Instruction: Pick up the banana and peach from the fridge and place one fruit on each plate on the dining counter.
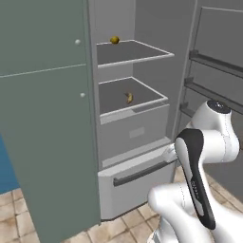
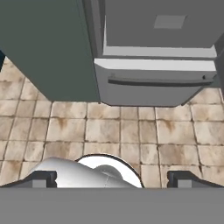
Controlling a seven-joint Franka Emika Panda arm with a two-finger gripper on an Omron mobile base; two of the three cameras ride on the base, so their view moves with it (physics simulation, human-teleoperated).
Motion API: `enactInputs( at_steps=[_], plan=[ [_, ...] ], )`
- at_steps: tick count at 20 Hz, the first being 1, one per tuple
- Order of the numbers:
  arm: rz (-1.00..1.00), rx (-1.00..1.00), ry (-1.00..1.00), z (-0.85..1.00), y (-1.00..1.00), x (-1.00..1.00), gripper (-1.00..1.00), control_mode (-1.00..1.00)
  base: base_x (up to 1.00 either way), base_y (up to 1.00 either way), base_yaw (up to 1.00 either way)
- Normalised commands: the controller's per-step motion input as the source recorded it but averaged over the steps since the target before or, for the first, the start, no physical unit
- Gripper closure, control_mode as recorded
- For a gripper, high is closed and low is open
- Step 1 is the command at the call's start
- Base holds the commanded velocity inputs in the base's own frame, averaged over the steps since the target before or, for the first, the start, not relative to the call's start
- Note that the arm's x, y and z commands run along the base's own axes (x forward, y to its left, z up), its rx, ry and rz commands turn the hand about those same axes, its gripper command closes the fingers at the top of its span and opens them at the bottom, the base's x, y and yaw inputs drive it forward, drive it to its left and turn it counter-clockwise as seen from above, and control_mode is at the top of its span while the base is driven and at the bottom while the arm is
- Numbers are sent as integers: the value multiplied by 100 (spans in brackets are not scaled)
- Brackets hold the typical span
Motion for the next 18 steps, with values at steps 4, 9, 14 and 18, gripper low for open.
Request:
enactInputs(
  at_steps=[4, 9, 14, 18],
  plan=[
    [0, 0, 0, 0, 0, 0, -100, 100, 56, -31, 25],
    [0, 0, 0, 0, 0, 0, -100, 100, 52, -9, 18],
    [0, 0, 0, 0, 0, 0, -100, 100, 46, -13, 18],
    [0, 0, 0, 0, 0, 0, -100, 100, 45, -19, 19]
  ],
)
